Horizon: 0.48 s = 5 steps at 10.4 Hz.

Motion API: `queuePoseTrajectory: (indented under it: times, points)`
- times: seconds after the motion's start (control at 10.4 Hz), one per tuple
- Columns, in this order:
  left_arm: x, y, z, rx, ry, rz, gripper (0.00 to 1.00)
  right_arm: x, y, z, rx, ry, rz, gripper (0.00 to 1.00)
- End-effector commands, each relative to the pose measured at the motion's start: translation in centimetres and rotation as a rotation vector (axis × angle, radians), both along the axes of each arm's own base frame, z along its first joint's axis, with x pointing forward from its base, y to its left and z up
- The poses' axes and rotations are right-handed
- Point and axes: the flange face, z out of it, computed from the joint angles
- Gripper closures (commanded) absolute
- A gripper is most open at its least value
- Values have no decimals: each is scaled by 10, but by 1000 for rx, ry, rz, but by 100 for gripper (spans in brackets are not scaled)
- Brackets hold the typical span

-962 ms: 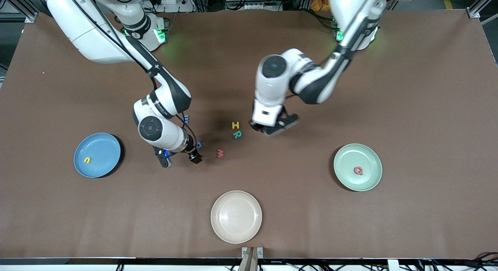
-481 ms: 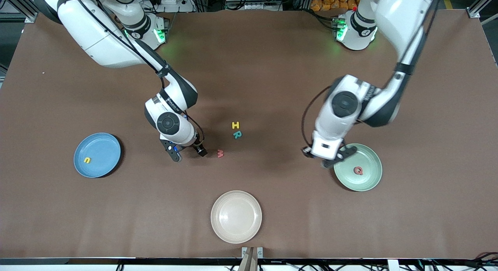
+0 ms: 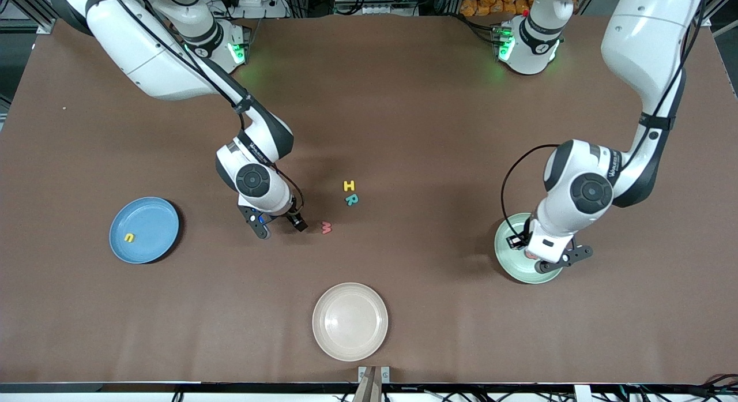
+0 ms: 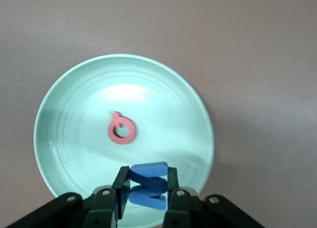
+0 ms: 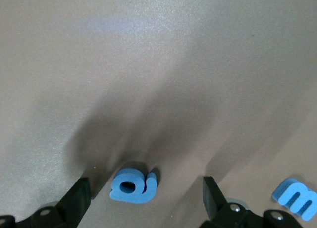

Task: Sort upper and lower case letters into plates
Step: 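Place the blue M on the green plate with the left gripper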

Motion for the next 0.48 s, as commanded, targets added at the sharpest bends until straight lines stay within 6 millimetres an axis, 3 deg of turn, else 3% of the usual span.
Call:
queuePoseTrajectory:
  times: [0.0,0.1,0.38]
  points:
    - [10,15,-17,3,9,-16,45,-2,-2,7,-24,-30,0,0]
    - [12,19,-13,2,3,-6,0,0,-2,8,-22,-38,-3,0]
    - [13,3,15,1,-34,-22,0,4,0,14,-2,-66,-22,0]
